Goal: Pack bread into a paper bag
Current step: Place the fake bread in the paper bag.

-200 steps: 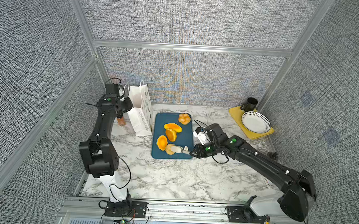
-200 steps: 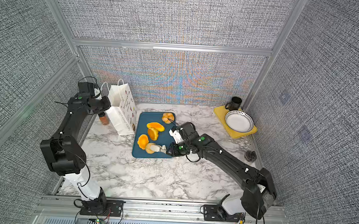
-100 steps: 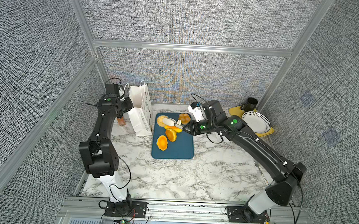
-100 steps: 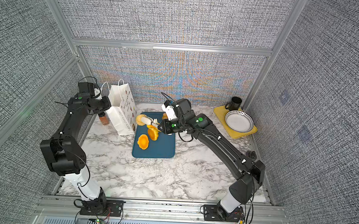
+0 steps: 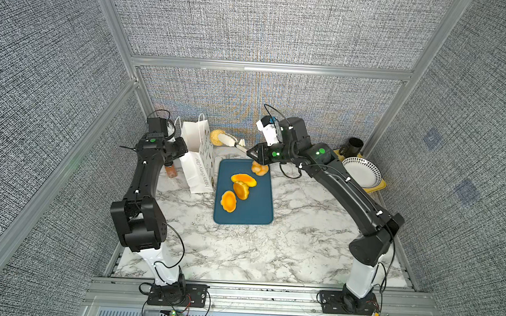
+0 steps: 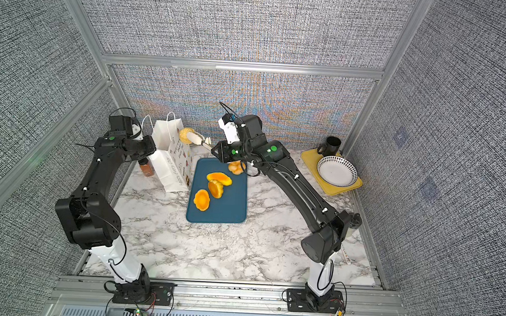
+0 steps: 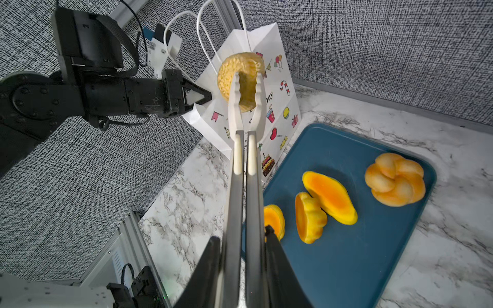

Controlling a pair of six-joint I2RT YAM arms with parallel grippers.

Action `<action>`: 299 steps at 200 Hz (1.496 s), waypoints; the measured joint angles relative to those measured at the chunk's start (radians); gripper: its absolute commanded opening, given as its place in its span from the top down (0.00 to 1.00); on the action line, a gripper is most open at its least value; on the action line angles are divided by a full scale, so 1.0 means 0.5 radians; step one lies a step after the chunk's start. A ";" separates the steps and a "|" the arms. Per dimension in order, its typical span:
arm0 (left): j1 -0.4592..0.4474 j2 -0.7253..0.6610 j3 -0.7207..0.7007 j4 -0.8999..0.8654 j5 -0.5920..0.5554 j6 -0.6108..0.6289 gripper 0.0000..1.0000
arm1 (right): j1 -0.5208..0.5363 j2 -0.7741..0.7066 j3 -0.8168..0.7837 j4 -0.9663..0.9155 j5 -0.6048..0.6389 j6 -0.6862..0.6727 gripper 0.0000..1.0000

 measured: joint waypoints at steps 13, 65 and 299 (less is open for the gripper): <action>0.000 0.000 0.000 0.000 0.001 0.000 0.98 | -0.001 0.030 0.050 0.007 -0.023 0.000 0.92; 0.000 0.000 0.000 0.000 0.001 -0.002 0.98 | 0.001 0.031 0.092 0.060 -0.143 0.009 0.91; -0.002 -0.033 -0.076 0.034 0.037 -0.039 0.98 | 0.005 0.656 0.706 0.372 -0.511 0.130 0.86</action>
